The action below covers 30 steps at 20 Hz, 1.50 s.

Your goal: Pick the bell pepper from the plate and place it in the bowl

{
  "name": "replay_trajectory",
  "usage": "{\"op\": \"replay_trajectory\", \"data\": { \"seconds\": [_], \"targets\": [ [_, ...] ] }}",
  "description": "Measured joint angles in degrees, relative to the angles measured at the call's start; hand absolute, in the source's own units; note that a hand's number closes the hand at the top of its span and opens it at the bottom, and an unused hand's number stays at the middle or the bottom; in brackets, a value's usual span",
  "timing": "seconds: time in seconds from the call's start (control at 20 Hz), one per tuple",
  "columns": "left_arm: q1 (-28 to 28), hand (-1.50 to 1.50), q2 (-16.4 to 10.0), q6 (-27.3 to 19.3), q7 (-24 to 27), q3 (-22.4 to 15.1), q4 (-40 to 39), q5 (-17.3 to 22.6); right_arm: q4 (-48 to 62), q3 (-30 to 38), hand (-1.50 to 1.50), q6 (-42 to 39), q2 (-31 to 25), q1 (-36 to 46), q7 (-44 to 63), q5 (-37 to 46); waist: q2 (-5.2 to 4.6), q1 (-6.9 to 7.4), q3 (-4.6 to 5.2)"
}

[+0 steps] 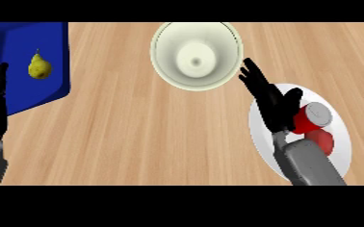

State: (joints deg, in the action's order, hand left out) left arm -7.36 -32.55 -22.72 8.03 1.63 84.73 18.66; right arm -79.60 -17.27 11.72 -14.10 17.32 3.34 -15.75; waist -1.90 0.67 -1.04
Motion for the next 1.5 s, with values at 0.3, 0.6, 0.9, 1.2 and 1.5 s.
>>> {"op": "replay_trajectory", "data": {
  "seconds": [0.3,0.6,0.9,1.2,1.5],
  "targets": [
    [-2.9,0.00,-0.1,4.6,-0.3,-0.4,-1.1,1.2,-7.2,1.0,-1.50,-5.0,-0.2,3.2,-3.0,-1.9,1.56,-1.03,0.81],
    [-2.6,0.00,0.9,7.2,-1.6,-1.2,-0.4,3.3,-10.3,1.5,-1.50,10.7,-6.1,-0.7,-8.6,17.1,2.66,-3.34,1.23],
    [-2.0,0.00,1.7,8.7,-1.7,-1.3,0.5,3.8,-25.3,-4.2,-1.50,19.4,-10.0,-12.9,-3.6,32.5,2.63,-3.12,1.21],
    [-2.8,0.00,1.4,9.2,-2.7,-0.6,0.3,3.9,-38.5,-2.2,-1.50,15.7,-20.0,-20.5,12.8,43.6,2.66,-3.48,1.31],
    [-2.5,0.00,1.7,9.4,-2.9,-0.7,1.1,3.7,-49.6,1.1,-1.50,2.4,-30.5,-26.0,30.3,44.6,2.51,-3.13,1.38]
  ]
}}
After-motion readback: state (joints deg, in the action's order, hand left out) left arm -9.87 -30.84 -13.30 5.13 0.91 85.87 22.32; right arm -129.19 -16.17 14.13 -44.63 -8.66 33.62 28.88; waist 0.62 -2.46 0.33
